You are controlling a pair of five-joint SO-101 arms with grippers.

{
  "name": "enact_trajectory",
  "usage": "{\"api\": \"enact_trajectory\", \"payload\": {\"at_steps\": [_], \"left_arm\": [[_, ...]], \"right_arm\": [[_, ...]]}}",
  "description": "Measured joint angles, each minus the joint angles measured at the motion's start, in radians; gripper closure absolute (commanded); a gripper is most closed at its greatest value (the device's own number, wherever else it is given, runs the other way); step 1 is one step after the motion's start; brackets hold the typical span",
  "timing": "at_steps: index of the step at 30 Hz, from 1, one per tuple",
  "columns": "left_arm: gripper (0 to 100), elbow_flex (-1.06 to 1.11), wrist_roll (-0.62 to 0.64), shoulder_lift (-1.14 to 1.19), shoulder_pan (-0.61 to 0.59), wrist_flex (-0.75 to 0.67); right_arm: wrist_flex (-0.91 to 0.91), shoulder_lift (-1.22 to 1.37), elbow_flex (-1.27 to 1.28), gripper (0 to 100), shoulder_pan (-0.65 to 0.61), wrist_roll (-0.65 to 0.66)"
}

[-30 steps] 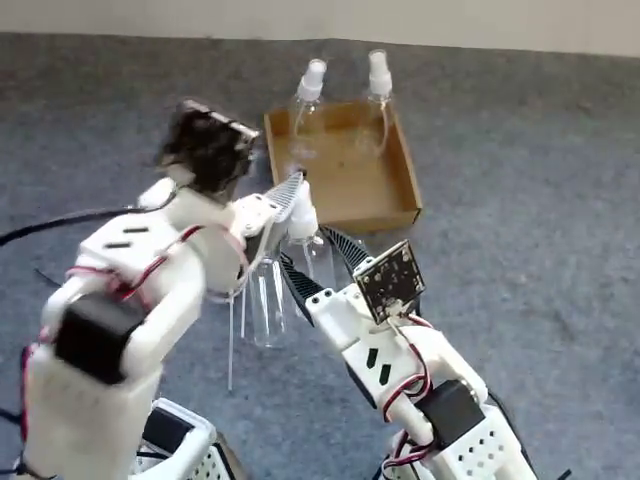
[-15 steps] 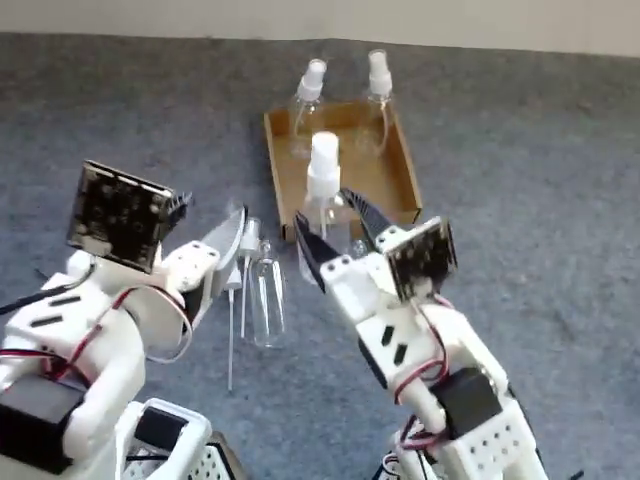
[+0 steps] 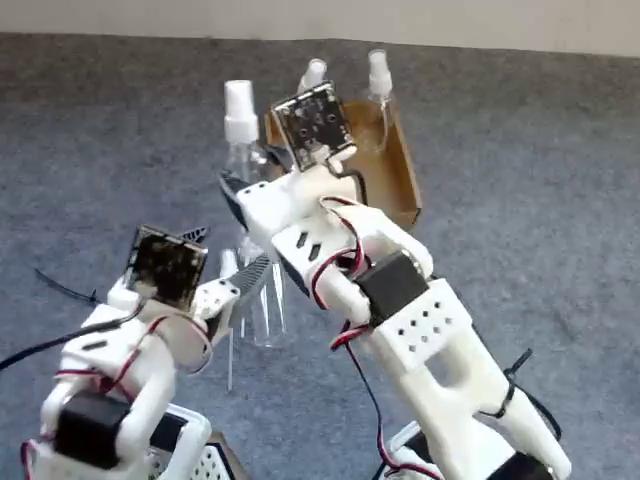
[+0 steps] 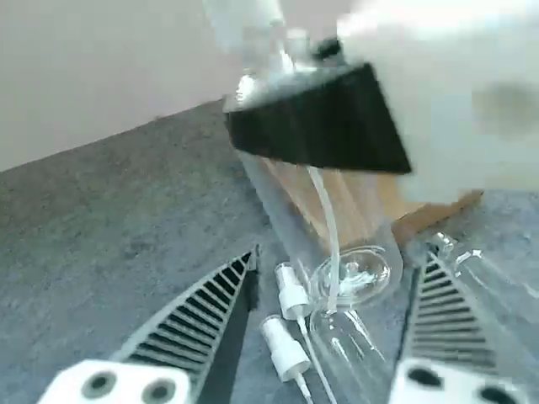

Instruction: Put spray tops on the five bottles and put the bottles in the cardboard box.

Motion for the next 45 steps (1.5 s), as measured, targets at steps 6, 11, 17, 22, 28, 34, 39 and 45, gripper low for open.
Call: {"api": "enact_trajectory", "payload": {"at_steps": [6, 11, 17, 22, 28, 34, 39, 45], "left_arm": [[73, 0.163, -0.002, 0.002, -0.026, -0.158], [73, 0.173, -0.008, 0.002, -0.081, -0.195], [73, 0.173, -0.008, 0.002, -0.089, -0.195], [73, 0.222, -0.008, 0.000, -0.092, -0.196], [73, 0.331, -0.025, 0.000, -0.124, -0.230], [73, 0.414, -0.044, 0.000, -0.265, -0.374], [73, 0.422, -0.044, 0.000, -0.285, -0.400], [73, 0.422, -0.044, 0.000, -0.284, -0.402]], "right_arm": [[0.107, -0.015, -0.049, 99.5, -0.017, 0.011], [0.172, -0.084, -0.051, 99.5, -0.020, 0.060], [0.172, -0.097, -0.035, 99.5, 0.005, 0.064], [0.040, -0.080, -0.018, 99.5, 0.127, 0.117], [-0.115, 0.103, -0.018, 99.5, 0.232, 0.147], [-0.338, 0.308, 0.006, 99.5, 0.270, 0.147], [-0.477, 0.451, 0.020, 99.5, 0.275, 0.153], [-0.574, 0.603, 0.020, 99.5, 0.276, 0.153]]}}
